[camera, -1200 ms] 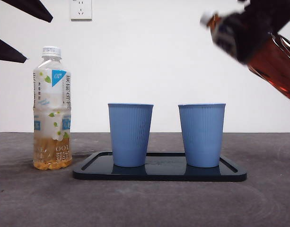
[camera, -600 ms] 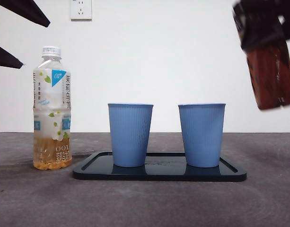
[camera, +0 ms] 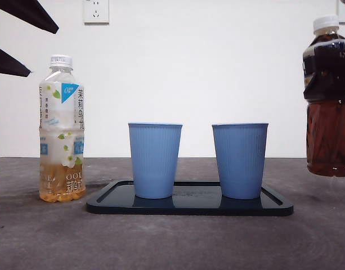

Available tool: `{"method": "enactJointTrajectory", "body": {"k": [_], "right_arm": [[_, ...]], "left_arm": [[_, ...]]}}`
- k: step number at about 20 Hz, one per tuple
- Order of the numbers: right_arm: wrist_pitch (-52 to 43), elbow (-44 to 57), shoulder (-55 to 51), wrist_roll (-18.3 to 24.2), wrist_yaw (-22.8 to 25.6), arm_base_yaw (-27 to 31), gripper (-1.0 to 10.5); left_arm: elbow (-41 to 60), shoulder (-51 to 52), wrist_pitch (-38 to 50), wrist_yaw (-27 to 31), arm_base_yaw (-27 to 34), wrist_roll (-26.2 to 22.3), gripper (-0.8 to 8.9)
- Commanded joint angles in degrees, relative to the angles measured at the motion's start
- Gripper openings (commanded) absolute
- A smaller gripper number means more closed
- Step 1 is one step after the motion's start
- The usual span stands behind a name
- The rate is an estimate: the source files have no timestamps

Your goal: Pour the drink into the cup

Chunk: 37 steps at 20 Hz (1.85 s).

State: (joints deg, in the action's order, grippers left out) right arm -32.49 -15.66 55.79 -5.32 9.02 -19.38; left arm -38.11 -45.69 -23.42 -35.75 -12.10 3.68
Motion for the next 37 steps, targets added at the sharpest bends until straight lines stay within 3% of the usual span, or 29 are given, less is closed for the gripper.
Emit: {"method": "enactJointTrajectory", "body": {"k": [1, 17, 23, 30, 37], "right_arm": [[-4.68, -1.36, 2.23, -0.77, -0.15, 0.87, 2.0], [-15.52, -1.36, 15.52, -1.77, -2.19, 1.53, 2.0], [-14.51, -1.38, 14.71, -1.77, -2.19, 1.51, 4.3], [-0.92, -1.92, 2.91, -3.3, -2.14, 1.4, 4.4], [27.08, -5.73, -17.09, -7.02, -3.34, 0.7, 4.4]], "left_arm": [[-0.83, -0.31, 0.74, -0.04, -0.2, -1.14, 4.24], [-0.83, -0.31, 0.72, -0.04, -0.2, -1.14, 4.25], [-0.83, -0.31, 0.72, -0.04, -0.2, -1.29, 4.26], [-0.83, -0.42, 0.66, 0.44, -0.26, -1.31, 4.35], [-0.81, -2.56, -0.79, 17.79, -3.74, -2.08, 4.42]]}}
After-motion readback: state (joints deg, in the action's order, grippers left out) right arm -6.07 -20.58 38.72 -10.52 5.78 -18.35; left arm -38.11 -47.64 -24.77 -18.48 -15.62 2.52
